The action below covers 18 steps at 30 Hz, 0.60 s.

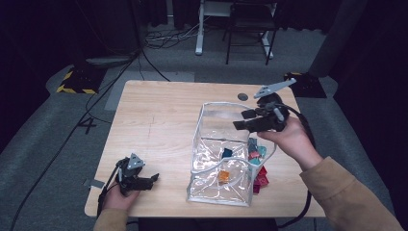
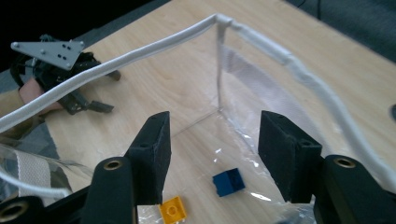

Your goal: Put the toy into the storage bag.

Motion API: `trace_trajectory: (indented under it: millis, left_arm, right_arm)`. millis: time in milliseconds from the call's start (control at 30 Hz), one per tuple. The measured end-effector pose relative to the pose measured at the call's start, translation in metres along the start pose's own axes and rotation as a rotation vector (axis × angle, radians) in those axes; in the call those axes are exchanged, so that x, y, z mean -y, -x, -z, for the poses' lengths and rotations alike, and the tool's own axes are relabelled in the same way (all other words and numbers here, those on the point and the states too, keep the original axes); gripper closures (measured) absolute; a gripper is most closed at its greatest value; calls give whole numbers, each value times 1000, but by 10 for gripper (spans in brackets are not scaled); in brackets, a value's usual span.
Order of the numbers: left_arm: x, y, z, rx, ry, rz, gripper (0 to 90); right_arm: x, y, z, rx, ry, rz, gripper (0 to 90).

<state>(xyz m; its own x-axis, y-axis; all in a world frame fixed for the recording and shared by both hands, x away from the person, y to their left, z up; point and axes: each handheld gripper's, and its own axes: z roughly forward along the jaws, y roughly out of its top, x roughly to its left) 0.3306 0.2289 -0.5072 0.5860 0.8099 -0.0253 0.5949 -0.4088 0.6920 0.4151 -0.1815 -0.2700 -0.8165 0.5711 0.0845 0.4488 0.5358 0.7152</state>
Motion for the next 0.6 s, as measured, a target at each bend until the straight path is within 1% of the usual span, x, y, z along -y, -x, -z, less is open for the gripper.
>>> trace_trajectory:
  millis: [100, 200, 233, 400, 600]
  left_arm:
    - [0, 0, 0, 0, 0, -1, 156]
    - [0, 0, 0, 0, 0, -1, 157]
    - [0, 0, 0, 0, 0, 0, 157]
    - [0, 0, 0, 0, 0, 0, 157]
    - [0, 0, 0, 1, -1, 1, 157]
  right_arm:
    - [10, 6, 21, 29, 50, -7, 443]
    - [17, 11, 33, 46, 74, -20, 441]
    - [21, 13, 39, 61, 84, -26, 440]
    - [34, 23, 59, 108, 120, -50, 436]
    - [52, 36, 78, 151, 142, -86, 436]
